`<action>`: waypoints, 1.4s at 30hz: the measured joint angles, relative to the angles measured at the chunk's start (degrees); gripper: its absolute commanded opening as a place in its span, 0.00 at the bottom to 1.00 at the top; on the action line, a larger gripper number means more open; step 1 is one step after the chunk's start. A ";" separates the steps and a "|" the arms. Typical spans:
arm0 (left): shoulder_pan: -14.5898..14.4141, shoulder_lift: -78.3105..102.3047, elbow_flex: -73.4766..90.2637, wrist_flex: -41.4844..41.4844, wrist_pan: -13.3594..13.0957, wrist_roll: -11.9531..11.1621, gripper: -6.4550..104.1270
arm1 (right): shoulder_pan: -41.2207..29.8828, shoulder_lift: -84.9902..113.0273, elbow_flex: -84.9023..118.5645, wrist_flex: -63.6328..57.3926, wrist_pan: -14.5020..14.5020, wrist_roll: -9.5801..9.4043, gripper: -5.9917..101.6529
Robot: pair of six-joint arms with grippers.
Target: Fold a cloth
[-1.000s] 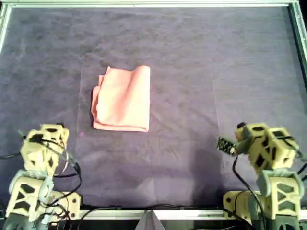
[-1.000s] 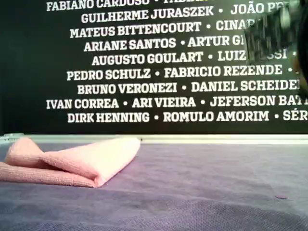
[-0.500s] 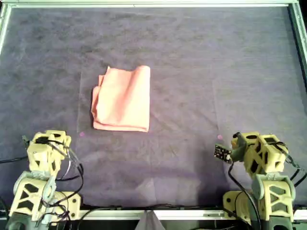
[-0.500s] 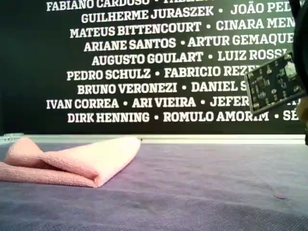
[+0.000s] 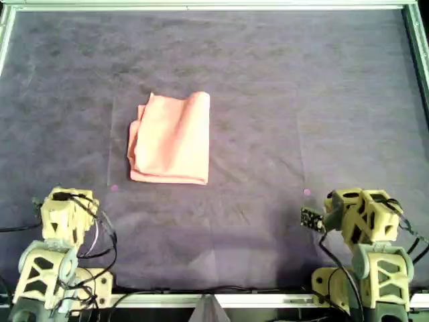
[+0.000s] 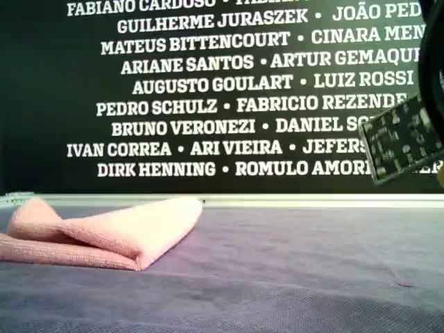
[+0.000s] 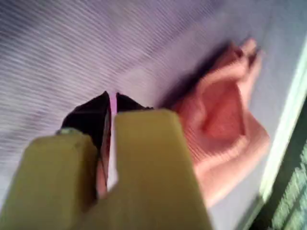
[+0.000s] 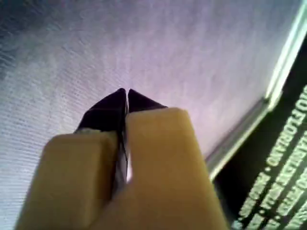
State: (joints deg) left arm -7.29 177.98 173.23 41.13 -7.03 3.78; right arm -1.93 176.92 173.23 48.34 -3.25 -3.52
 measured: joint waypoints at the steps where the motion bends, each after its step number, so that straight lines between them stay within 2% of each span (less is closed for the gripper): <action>1: 0.26 0.00 0.00 1.23 0.00 0.00 0.07 | 0.00 0.00 0.00 0.00 0.00 -0.62 0.05; 6: 0.35 -0.09 0.00 4.92 0.26 0.18 0.07 | 0.00 0.00 0.00 0.00 0.00 -1.14 0.05; 42: 0.53 -0.09 0.00 5.10 0.35 0.09 0.07 | 0.00 0.00 0.00 0.00 0.00 -1.32 0.05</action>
State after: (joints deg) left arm -6.77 177.89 173.23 46.23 -6.68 3.87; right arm -1.93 176.92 173.23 48.34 -3.25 -4.83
